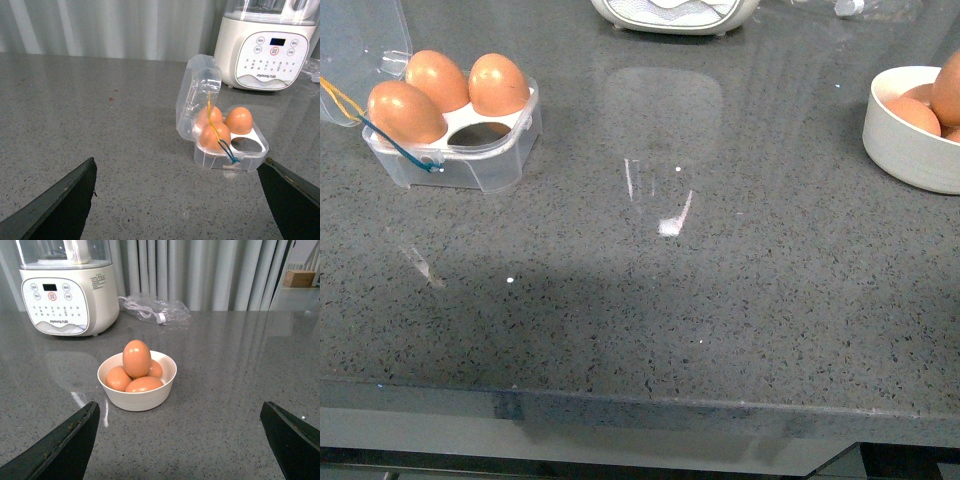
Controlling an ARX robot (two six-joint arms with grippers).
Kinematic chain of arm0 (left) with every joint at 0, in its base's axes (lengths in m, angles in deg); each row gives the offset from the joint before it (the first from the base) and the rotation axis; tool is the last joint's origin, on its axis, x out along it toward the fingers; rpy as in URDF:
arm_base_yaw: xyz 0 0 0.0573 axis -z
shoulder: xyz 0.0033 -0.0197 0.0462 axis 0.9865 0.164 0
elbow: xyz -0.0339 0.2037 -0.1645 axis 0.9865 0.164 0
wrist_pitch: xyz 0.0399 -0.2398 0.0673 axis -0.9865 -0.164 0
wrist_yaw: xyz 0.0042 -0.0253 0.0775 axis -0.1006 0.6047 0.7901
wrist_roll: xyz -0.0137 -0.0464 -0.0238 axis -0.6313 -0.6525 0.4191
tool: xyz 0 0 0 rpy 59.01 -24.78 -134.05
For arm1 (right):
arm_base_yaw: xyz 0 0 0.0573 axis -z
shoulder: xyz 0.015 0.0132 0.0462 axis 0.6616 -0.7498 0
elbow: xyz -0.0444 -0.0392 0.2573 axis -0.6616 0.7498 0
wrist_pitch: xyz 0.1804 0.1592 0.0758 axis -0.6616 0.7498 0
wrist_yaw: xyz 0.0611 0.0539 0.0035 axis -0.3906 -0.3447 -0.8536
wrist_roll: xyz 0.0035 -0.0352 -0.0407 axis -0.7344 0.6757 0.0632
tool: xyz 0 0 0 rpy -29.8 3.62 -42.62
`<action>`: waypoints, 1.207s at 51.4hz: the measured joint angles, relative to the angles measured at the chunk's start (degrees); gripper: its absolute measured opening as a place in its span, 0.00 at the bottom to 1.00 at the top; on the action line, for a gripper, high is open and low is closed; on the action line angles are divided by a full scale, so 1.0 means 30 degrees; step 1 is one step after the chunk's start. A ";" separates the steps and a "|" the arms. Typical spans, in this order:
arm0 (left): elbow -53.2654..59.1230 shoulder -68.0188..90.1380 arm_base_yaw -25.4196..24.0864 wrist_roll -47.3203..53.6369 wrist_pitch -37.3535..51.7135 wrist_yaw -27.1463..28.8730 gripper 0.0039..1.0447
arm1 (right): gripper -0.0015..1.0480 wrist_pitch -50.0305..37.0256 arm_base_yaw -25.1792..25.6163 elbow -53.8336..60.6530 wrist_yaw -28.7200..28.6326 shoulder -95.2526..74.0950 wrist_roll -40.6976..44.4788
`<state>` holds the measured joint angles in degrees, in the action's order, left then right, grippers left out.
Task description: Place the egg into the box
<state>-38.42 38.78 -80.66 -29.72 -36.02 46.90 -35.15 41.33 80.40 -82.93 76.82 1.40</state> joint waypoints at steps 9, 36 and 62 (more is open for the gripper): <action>0.0000 0.0000 0.0000 0.0000 0.0000 0.0000 0.94 | 0.93 0.0000 0.0000 0.0000 0.0000 0.0000 0.0000; 0.0000 0.0000 0.0000 0.0000 0.0000 0.0000 0.94 | 0.93 0.0000 0.0000 0.0000 0.0000 0.0000 0.0000; 0.0000 0.0000 0.0000 0.0000 0.0000 0.0000 0.94 | 0.93 0.0000 0.0000 0.0000 0.0000 0.0000 0.0007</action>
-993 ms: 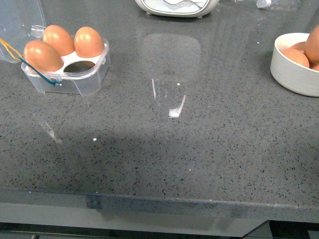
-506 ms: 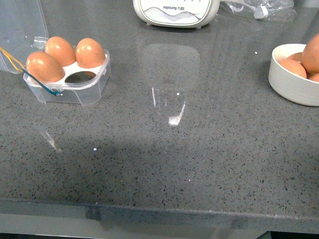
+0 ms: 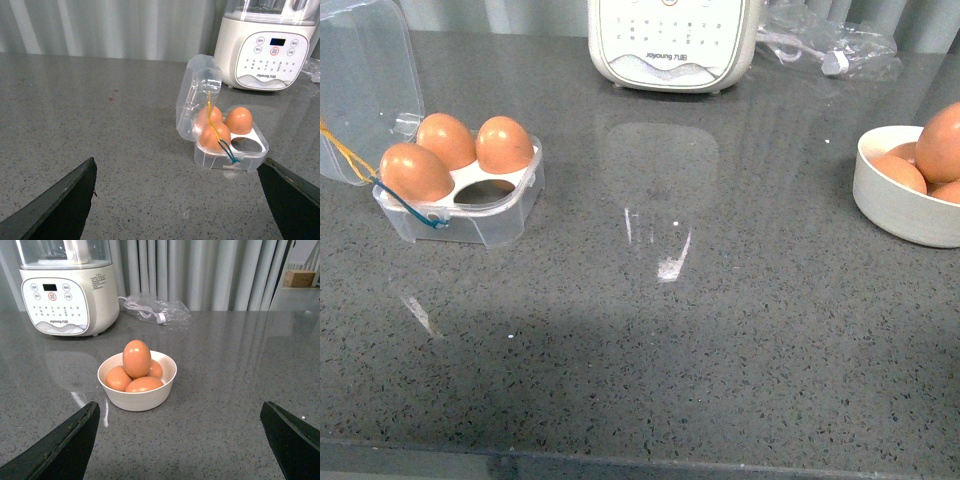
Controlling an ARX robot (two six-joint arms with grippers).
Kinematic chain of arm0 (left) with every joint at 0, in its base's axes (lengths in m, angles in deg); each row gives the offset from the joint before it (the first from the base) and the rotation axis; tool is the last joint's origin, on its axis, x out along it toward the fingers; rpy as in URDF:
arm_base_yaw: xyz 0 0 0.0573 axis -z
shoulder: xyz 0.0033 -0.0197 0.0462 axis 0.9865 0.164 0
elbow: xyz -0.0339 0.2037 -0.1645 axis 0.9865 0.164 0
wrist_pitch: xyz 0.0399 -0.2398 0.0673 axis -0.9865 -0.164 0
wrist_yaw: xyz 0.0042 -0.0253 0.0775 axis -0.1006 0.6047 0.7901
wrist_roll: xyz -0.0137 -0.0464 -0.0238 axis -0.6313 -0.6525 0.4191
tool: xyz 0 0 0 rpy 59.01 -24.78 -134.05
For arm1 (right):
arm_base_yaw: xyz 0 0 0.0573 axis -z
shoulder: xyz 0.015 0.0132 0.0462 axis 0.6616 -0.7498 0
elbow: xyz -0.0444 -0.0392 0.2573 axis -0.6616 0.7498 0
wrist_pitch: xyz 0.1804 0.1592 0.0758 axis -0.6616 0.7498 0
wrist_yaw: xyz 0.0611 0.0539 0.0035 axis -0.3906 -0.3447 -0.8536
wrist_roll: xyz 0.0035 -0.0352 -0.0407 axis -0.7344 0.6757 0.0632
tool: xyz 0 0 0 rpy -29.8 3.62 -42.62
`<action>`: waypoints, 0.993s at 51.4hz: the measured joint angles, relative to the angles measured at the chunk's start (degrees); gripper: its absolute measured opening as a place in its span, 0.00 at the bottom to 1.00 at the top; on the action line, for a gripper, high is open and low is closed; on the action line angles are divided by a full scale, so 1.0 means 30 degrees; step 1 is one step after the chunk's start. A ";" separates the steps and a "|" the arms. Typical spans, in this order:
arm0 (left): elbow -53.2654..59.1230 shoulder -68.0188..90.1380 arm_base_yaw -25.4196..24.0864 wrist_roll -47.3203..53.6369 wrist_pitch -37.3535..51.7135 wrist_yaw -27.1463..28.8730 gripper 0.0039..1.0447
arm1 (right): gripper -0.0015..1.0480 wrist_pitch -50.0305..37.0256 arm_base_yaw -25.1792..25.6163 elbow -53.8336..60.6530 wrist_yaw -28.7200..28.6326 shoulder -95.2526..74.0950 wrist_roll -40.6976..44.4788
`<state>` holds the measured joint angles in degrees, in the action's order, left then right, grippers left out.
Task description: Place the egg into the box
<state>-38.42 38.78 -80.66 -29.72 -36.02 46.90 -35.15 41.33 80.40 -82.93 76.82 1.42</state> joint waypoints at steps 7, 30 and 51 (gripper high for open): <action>0.0000 0.0000 0.0000 0.0000 0.0000 0.0000 0.94 | 0.93 0.0000 0.0000 0.0000 0.0000 0.0000 -0.0007; 0.0000 -0.0007 0.0000 0.0000 -0.0015 0.0000 0.94 | 0.93 -0.4728 0.2091 -0.5246 -0.1115 -1.4724 -0.3104; 0.0000 -0.0007 0.0000 0.0000 -0.0015 0.0000 0.94 | 0.93 -0.7278 0.0175 -1.0659 -0.4328 -2.5267 0.0160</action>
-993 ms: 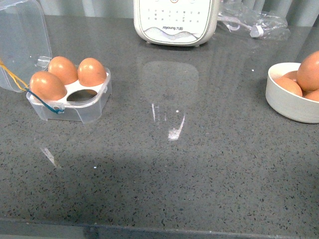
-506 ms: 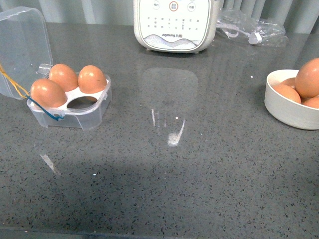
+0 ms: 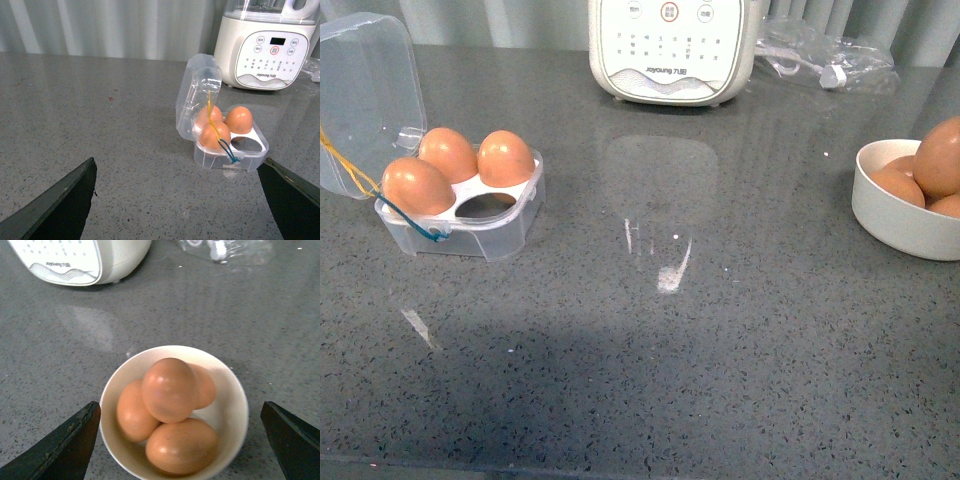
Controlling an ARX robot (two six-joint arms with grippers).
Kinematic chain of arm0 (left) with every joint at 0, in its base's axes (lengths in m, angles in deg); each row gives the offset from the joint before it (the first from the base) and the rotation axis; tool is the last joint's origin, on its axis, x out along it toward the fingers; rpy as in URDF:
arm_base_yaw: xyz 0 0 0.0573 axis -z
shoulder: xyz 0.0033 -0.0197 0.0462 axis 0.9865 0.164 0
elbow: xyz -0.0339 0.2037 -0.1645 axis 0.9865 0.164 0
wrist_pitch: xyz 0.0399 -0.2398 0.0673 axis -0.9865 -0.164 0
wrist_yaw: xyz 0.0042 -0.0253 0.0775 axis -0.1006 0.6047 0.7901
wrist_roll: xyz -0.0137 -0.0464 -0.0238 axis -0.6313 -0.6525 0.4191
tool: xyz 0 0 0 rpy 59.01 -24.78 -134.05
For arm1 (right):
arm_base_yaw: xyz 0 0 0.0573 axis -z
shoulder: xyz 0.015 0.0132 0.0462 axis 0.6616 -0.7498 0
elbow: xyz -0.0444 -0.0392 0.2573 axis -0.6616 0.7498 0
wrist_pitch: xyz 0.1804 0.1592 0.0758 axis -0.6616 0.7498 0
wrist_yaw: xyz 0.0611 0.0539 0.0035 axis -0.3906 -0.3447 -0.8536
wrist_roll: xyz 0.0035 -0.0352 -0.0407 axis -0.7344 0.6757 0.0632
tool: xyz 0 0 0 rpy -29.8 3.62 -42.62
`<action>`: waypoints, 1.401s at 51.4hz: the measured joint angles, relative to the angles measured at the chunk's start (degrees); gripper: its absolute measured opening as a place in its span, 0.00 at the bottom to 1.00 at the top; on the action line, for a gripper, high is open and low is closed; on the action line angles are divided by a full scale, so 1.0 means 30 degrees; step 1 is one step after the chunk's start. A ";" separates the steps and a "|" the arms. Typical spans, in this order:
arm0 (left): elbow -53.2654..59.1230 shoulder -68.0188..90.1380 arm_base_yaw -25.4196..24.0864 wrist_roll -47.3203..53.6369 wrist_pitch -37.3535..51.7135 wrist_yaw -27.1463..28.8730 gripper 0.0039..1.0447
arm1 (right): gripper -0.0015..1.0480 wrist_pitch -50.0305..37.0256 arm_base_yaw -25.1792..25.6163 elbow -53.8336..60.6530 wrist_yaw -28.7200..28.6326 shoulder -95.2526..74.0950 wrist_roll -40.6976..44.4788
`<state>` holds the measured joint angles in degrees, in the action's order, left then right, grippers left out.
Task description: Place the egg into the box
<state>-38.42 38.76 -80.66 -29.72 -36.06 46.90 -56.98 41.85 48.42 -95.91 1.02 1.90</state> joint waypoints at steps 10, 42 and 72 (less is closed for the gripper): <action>0.0000 0.0000 0.0000 0.0000 0.0000 0.0000 0.94 | 0.93 -0.0423 -0.0991 -0.0648 0.0189 -0.1384 0.0707; 0.0000 0.0000 0.0000 0.0000 0.0000 0.0000 0.94 | 0.93 -0.0561 -0.0248 -0.1275 0.0321 -0.2572 0.1333; 0.0000 0.0000 0.0000 0.0000 0.0000 0.0000 0.94 | 0.80 -0.1144 -0.0452 -0.2586 0.0270 -0.4539 0.0954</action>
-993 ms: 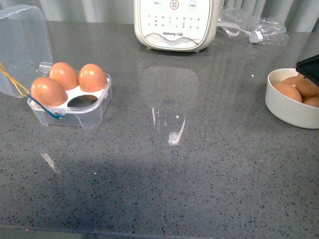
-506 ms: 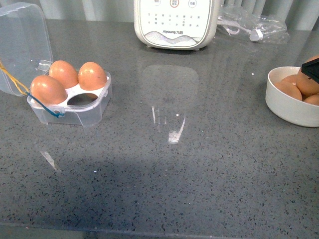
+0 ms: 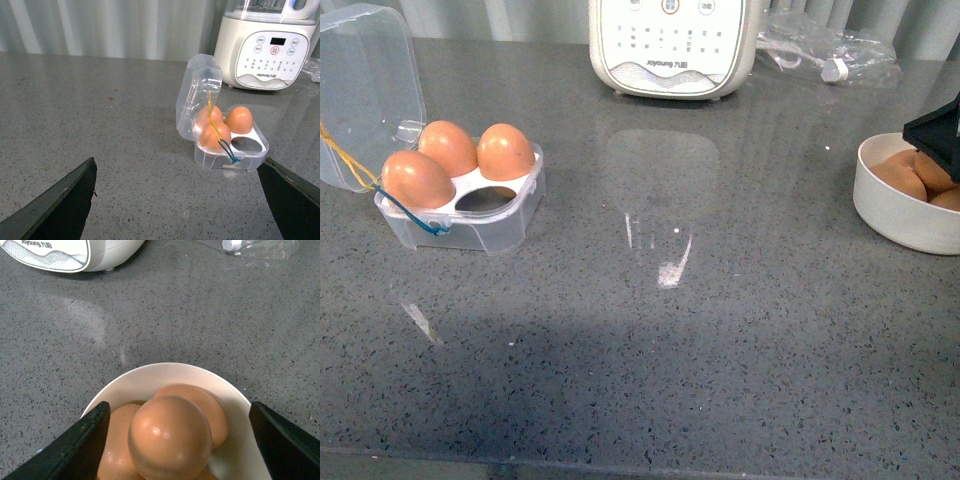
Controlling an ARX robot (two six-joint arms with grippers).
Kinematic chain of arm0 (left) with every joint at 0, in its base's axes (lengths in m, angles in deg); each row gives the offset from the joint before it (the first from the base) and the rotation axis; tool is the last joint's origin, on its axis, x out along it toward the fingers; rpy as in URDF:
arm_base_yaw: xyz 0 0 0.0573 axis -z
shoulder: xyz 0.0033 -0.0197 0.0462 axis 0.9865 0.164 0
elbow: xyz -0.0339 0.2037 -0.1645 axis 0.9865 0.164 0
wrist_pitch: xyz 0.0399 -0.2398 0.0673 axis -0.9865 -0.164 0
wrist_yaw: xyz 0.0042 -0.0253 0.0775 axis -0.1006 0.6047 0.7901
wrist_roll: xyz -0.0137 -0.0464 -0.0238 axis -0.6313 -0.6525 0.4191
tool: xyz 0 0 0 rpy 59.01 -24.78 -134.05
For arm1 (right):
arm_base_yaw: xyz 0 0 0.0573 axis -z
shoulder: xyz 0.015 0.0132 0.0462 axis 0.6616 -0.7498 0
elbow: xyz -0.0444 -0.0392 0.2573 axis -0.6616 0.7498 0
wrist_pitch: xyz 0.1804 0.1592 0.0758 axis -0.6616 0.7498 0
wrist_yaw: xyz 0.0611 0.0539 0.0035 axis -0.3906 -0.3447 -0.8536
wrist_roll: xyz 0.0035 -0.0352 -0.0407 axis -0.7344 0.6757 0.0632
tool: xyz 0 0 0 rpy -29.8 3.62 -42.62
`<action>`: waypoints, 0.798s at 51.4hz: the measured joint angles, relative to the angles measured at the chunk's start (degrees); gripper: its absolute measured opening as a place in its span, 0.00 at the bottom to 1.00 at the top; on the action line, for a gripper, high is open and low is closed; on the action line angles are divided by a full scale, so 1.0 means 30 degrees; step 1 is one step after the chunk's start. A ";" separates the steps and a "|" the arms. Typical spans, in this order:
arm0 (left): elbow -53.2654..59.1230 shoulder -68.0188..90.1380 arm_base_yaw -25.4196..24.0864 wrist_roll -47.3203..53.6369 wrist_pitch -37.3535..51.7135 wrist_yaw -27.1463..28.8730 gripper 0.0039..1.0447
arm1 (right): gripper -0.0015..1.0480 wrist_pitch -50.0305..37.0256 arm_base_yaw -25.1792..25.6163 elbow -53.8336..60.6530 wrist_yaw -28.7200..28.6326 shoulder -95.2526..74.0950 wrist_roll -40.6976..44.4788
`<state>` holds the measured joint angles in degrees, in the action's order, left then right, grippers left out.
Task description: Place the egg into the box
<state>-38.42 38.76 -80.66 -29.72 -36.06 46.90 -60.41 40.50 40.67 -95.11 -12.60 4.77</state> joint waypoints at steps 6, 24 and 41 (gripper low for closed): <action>0.0000 0.0000 0.0000 0.0000 0.0000 0.0000 0.94 | 0.60 0.0029 -0.0087 -0.0015 0.0095 0.0029 -0.0204; 0.0000 0.0000 0.0000 0.0000 0.0000 0.0000 0.94 | 0.37 0.0845 -0.0670 -0.0226 -0.0168 0.1355 -0.1180; 0.0000 0.0000 0.0000 0.0000 0.0000 0.0000 0.94 | 0.37 0.2229 -0.5180 -0.3053 -0.2018 0.2594 -0.3373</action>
<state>-38.42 38.76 -80.66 -29.72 -36.06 46.90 -53.72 24.95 31.51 -101.16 -4.82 -5.35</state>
